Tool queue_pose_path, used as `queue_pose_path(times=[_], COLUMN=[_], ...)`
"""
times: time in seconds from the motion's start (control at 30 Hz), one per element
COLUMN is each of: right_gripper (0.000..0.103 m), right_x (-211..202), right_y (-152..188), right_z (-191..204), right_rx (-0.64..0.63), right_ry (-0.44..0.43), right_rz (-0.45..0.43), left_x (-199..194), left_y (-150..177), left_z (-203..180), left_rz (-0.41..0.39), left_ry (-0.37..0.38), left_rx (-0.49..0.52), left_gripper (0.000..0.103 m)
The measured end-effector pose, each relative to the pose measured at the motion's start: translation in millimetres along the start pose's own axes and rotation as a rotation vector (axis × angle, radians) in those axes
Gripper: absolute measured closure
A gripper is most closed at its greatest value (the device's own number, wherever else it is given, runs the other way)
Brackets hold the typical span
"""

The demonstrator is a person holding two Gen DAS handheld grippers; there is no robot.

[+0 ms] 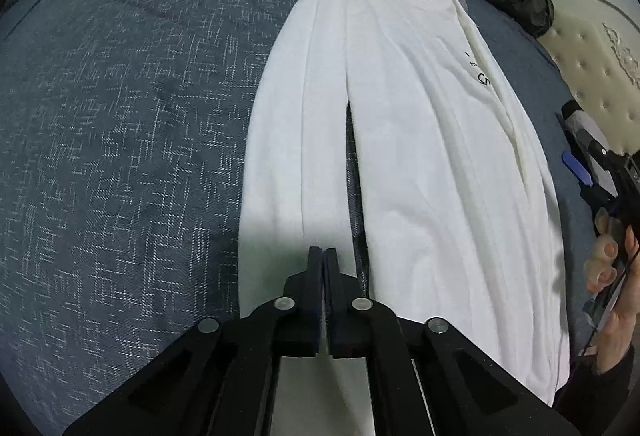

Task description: Fold clothes

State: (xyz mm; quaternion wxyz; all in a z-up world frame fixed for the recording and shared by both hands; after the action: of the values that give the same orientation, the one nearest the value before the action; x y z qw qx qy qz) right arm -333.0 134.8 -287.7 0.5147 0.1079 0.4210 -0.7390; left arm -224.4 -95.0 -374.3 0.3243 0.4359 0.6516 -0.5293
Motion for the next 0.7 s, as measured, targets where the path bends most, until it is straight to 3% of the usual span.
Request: queue_pose_path(times=[0.37, 0.4, 0.47, 0.5, 0.53, 0.7], right_gripper=[0.036, 0.036, 0.036, 0.036, 0.036, 0.036], right_x=[3.5, 3.3, 3.1, 3.2, 3.4, 4.4], right_y=[3.6, 3.5, 3.3, 3.4, 3.6, 4.3], right_z=[0.8, 1.3, 2.0, 2.0, 2.0, 1.6], right_rx=[0.001, 0.000, 0.000, 0.000, 0.001, 0.003], right_ry=[-0.002, -0.002, -0.001, -0.001, 0.000, 0.002], right_rz=[0.012, 0.011, 0.009, 0.009, 0.010, 0.013], left_x=[-5.8, -3.4, 2.2, 4.2, 6.2, 10.7], left_y=[8.5, 13.5, 21.0, 23.8, 26.7, 33.2], left_z=[24.9, 27.3, 30.6, 31.1, 31.7, 27.0], left_rz=[0.023, 0.034, 0.058, 0.066, 0.074, 0.091], left_ry=[-0.026, -0.030, -0.022, -0.015, -0.008, 0.036], left_rx=[-0.038, -0.046, -0.060, -0.063, -0.067, -0.069], left_gripper=[0.102, 0.099, 0.084, 0.068, 0.063, 0.064])
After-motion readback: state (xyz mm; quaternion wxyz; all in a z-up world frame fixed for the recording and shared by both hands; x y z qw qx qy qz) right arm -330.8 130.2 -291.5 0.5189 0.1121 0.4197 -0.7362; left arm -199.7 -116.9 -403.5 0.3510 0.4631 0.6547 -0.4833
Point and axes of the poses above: each gripper's, at about its wrist camera, not at the fingertips, and x roughly the way its jaws point, z to its left, y to its underside, the point moved 10 cm from there along x, roughly the way its jaws point, and after that the axes turned 4 degrees about x, right-handed, at the moved point
